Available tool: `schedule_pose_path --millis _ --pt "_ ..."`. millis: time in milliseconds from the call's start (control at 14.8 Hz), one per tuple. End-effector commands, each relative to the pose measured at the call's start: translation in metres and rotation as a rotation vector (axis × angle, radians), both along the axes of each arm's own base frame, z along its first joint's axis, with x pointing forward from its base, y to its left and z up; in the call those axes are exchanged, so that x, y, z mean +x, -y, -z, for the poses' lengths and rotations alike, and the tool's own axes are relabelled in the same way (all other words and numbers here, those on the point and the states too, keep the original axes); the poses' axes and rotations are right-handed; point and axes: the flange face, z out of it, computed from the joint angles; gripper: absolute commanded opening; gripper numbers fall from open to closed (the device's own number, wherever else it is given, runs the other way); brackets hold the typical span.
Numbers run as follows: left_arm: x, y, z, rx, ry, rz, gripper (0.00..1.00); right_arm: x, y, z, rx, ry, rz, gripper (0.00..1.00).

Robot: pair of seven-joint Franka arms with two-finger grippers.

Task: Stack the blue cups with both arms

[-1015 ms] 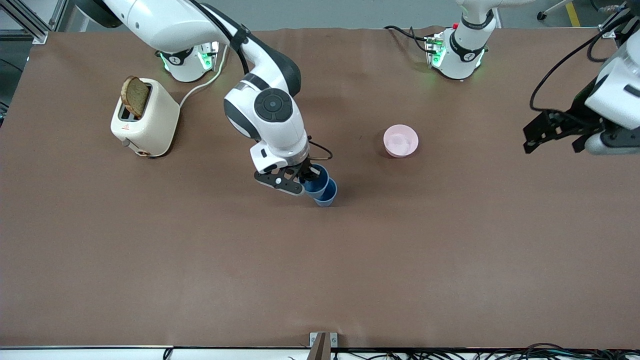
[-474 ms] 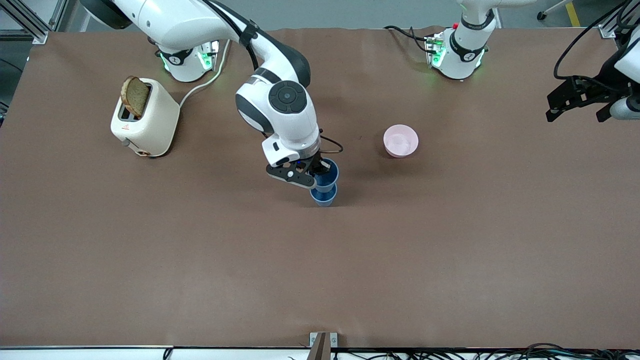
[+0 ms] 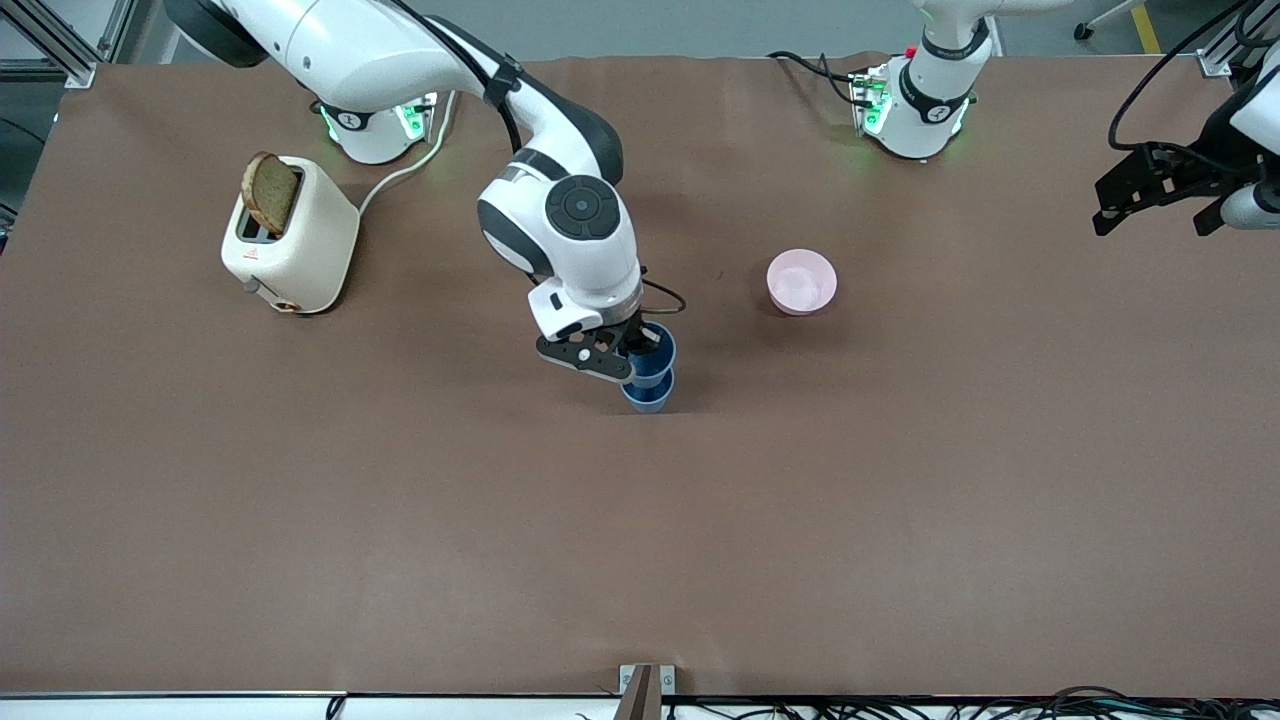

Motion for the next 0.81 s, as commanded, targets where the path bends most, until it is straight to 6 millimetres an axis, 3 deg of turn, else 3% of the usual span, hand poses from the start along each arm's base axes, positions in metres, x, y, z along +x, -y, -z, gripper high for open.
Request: schedule_pose_path --millis 0,474,744 --pt "-0.005 0.0 -0.001 0.006 -0.006 0.003 1.0 0.002 -0.002 0.001 -0.003 0.022 0.011 0.01" --pt "-0.005 -0.001 0.0 0.006 -0.009 0.002 1.0 0.002 -0.006 0.013 0.004 0.022 0.004 0.02" --pt "-0.006 0.004 0.0 0.005 -0.009 -0.003 1.0 0.0 -0.008 0.018 0.001 0.015 -0.001 0.11"
